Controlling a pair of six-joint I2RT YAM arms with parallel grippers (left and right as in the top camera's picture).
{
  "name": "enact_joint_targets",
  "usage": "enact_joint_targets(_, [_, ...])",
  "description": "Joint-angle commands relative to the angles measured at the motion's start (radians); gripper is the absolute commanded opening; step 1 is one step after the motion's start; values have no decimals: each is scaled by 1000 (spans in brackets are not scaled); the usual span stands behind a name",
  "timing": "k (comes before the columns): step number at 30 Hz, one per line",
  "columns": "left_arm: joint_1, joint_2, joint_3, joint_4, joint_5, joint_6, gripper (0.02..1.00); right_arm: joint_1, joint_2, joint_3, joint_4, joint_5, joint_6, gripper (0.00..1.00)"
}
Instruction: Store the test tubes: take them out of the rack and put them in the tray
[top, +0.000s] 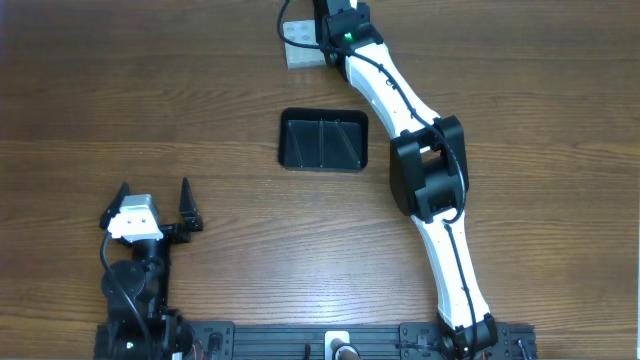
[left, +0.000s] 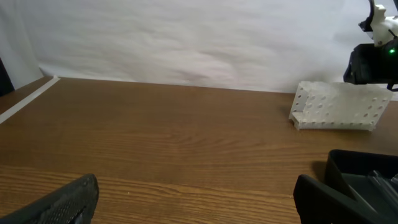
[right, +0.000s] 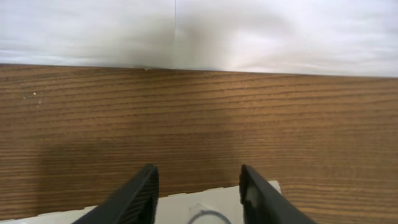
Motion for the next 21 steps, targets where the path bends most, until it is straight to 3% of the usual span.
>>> enact_joint_targets(1, [4,-8,-4,-1,6,15,998,-8,14,3,-1,16,2,356])
enact_joint_targets(21, [4,-8,-5,-1,6,15,996,-1,14,3,0,17,2,220])
